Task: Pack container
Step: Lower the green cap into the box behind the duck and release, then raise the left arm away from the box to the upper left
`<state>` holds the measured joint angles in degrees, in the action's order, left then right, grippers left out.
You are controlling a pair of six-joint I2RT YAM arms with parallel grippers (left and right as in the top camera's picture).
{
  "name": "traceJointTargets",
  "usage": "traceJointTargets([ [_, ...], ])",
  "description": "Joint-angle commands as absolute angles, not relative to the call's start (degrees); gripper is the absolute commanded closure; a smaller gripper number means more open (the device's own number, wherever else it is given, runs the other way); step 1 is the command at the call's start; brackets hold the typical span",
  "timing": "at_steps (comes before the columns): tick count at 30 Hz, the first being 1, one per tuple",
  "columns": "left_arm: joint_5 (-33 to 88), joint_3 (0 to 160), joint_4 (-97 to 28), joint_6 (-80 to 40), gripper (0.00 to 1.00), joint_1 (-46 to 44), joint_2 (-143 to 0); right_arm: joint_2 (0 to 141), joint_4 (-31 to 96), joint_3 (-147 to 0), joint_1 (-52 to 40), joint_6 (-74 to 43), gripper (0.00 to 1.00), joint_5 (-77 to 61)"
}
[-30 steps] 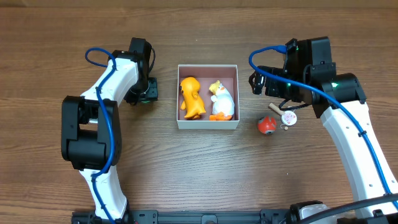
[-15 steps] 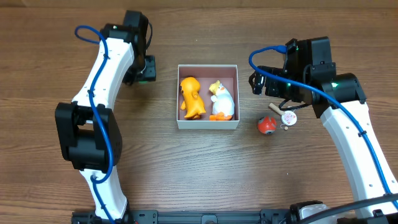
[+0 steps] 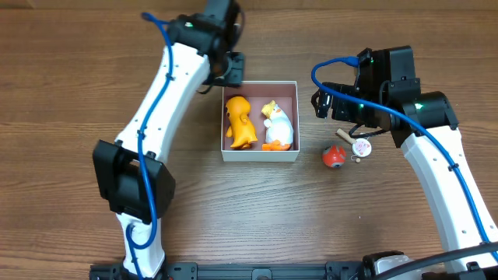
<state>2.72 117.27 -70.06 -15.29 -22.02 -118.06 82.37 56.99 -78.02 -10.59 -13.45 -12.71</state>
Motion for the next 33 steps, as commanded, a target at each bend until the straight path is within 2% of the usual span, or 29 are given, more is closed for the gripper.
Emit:
traceJointTargets([
  [1,4.51,118.61,-69.38,-17.93,0.51,-24.51,-117.95,82.32,56.75,-79.48,-10.92,-13.56,0.00,-12.95],
  [9,4.27,118.52,-66.83,-19.38,0.48,-28.91,-117.97,82.32,56.73,-79.48,-10.92,-13.56,0.00,-12.95],
  [19,4.36,116.95,-66.83,-19.49,0.47,-29.28,-118.02,82.32,56.75,-79.48,-10.92,-13.56,0.00,-12.95],
  [21,4.34,116.95,-66.81,-19.49,0.37,-29.28,-118.02,82.32,56.73,-79.48,-10.92,-13.56,0.00,-12.95],
  [23,4.36,116.95,-66.78,-19.49,0.20,-29.26,-118.02,82.32,56.73,-79.48,-10.92,-13.56,0.00,-12.95],
  [27,4.36,116.95,-66.78,-19.51,0.00,-29.26,-118.02,82.32,56.73,-79.48,-10.92,-13.56,0.00,-12.95],
  [33,3.90,117.01,-66.61,-19.88,0.00,-28.36,-117.99,82.32,56.73,-79.48,-10.92,-13.56,0.00,-12.95],
])
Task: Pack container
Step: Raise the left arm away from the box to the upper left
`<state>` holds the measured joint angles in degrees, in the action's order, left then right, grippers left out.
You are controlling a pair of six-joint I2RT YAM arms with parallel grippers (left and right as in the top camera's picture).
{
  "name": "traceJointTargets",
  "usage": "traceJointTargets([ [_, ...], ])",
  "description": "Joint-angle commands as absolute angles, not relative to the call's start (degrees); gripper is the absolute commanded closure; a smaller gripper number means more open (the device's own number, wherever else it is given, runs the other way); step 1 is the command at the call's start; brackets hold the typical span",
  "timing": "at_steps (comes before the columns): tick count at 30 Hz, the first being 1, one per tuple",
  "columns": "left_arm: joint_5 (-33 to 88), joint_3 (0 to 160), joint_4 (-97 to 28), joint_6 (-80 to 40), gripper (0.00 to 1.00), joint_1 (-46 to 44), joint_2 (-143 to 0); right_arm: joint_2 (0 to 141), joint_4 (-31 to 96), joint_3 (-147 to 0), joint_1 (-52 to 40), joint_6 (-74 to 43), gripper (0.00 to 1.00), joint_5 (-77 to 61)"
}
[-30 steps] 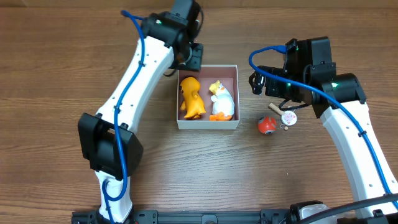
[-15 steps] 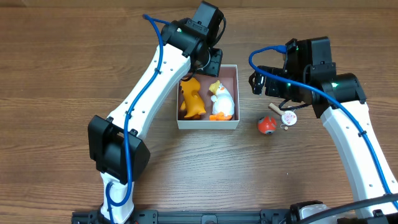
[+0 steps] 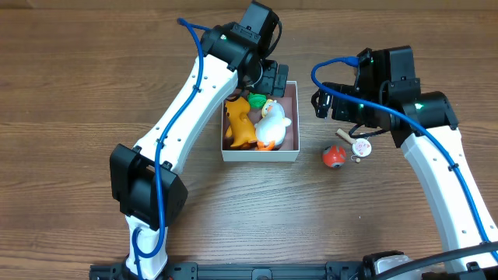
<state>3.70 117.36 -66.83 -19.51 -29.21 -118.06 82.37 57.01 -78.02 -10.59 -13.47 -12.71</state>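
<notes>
A white open box (image 3: 289, 152) sits mid-table. It holds an orange toy (image 3: 239, 123), a white duck toy (image 3: 274, 124) lying tilted, and a small green toy (image 3: 257, 99) at the far side. My left gripper (image 3: 267, 84) hangs over the box's far edge, its fingertips right by the green toy. From above I cannot tell whether it grips the toy or not. My right gripper (image 3: 318, 103) hovers to the right of the box, apparently open and empty. A red ball toy (image 3: 334, 157) and a small round white trinket (image 3: 361, 146) lie on the table below it.
The wooden table (image 3: 70, 140) stretches bare to the left and in front of the box. The left arm's white links cross diagonally from the front left up to the box.
My left gripper has moved from beyond the box's far left corner to over its far edge. A green toy now shows in the box, and the white duck has tilted. The right arm is unchanged.
</notes>
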Motion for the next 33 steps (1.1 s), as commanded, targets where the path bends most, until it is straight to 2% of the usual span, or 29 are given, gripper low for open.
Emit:
traceJointTargets([
  [1,3.88,117.12,-66.61,-20.71,0.00,-27.57,-117.99,82.32,56.75,-79.48,-10.92,-13.56,0.00,-12.95],
  [8,3.88,117.12,-69.80,-26.76,0.00,-17.54,-117.97,82.32,56.75,-79.48,-10.92,-13.56,0.00,-12.95],
  [18,4.10,117.12,-80.38,-27.09,0.00,-0.16,-117.99,82.32,56.73,-79.48,-10.92,-13.56,0.00,-12.95],
  [23,4.08,117.12,-82.39,-27.07,0.00,3.46,-117.99,82.32,56.73,-79.48,-10.92,-13.56,0.00,-12.95],
  [33,4.08,117.12,-82.02,-27.07,0.00,4.34,-117.99,82.32,56.73,-79.48,-10.92,-13.56,0.00,-12.95],
])
